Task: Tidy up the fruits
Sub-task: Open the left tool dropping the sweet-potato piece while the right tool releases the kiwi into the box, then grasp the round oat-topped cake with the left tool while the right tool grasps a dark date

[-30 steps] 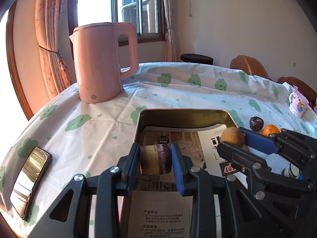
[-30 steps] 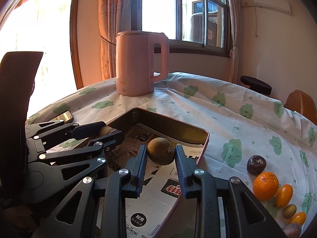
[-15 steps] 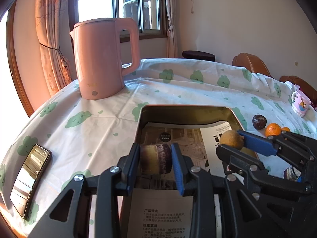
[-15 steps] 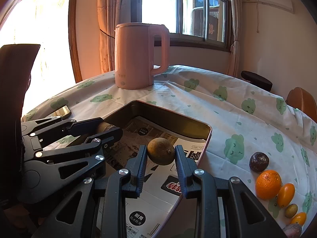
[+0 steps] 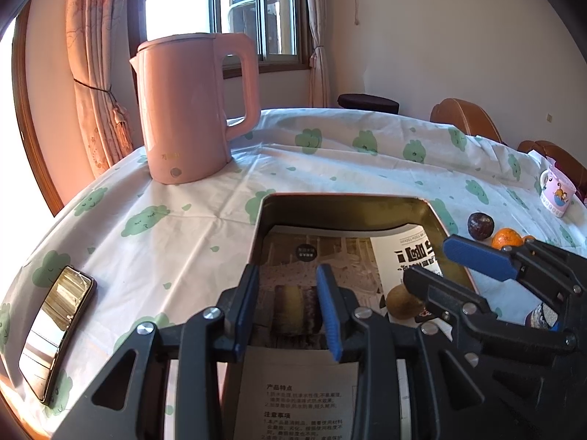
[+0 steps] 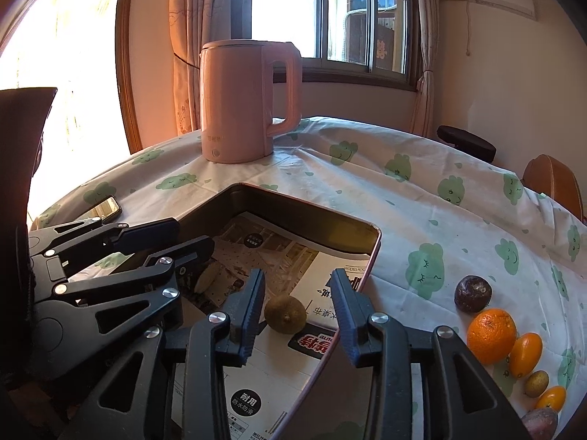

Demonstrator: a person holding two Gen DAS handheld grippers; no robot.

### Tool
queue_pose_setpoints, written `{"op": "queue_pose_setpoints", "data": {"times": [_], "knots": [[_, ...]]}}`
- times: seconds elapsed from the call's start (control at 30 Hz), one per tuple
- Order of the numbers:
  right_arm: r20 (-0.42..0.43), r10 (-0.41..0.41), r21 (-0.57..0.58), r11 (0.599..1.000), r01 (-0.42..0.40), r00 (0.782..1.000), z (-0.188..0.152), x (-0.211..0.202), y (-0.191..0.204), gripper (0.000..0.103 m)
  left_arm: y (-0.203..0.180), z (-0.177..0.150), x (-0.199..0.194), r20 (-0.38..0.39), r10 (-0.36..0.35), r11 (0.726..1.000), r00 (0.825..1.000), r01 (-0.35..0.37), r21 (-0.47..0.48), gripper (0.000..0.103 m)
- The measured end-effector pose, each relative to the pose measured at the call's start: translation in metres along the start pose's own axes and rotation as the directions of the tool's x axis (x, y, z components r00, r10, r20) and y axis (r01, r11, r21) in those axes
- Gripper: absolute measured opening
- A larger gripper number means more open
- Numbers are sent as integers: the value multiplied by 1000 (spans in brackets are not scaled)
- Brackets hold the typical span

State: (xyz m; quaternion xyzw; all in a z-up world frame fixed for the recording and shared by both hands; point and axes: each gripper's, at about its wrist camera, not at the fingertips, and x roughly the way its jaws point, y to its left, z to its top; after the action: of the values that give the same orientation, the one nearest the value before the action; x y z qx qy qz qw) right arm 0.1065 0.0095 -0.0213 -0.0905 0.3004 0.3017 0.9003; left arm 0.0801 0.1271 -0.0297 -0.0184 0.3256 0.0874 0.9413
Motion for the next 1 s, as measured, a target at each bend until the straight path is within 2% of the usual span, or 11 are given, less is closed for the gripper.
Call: {"op": "queue_pose_setpoints", "data": {"times": [0.13, 0.23, 0.3, 0.33, 0.37, 0.5, 0.67, 0.77, 0.87, 1.0], "knots": [[18, -13, 4, 1000, 13, 1000, 0, -3, 0, 45, 1, 0, -5, 23, 1, 1000, 1000, -1, -2, 37], [29, -30, 16, 999, 29, 999, 0, -6, -2, 51, 3, -1, -10, 41, 0, 1000, 999, 0, -14, 39], [38, -39, 30, 999, 38, 999, 0, -8, -5, 57, 7, -1, -13, 57, 28, 999, 998, -26, -39, 53], [46, -41, 38, 999, 39, 998, -1, -10, -7, 57, 10, -1, -15, 64, 32, 998, 997, -28, -57, 64], [56, -40, 46, 998, 37, 998, -1, -12, -8, 58, 13, -2, -16, 68, 24, 997, 997, -19, -70, 69], [78, -43, 73, 997, 37, 996, -2, -17, -14, 66, 15, -2, -18, 81, 11, 997, 997, -4, -79, 70], [88, -60, 64, 996, 54, 994, -6, -26, -16, 66, 9, -4, -24, 96, 5, 998, 995, 2, -68, 76], [93, -69, 78, 995, 62, 993, -10, -36, -22, 67, 0, -5, -31, 112, -26, 998, 993, 33, -60, 77], [109, -96, 79, 993, 87, 989, -16, -53, -29, 68, -13, -5, -41, 139, -43, 998, 989, 49, -43, 85], [122, -138, 106, 986, 125, 983, -30, -80, -47, 69, -37, -6, -54, 161, -95, 995, 982, 96, -2, 87]]}}
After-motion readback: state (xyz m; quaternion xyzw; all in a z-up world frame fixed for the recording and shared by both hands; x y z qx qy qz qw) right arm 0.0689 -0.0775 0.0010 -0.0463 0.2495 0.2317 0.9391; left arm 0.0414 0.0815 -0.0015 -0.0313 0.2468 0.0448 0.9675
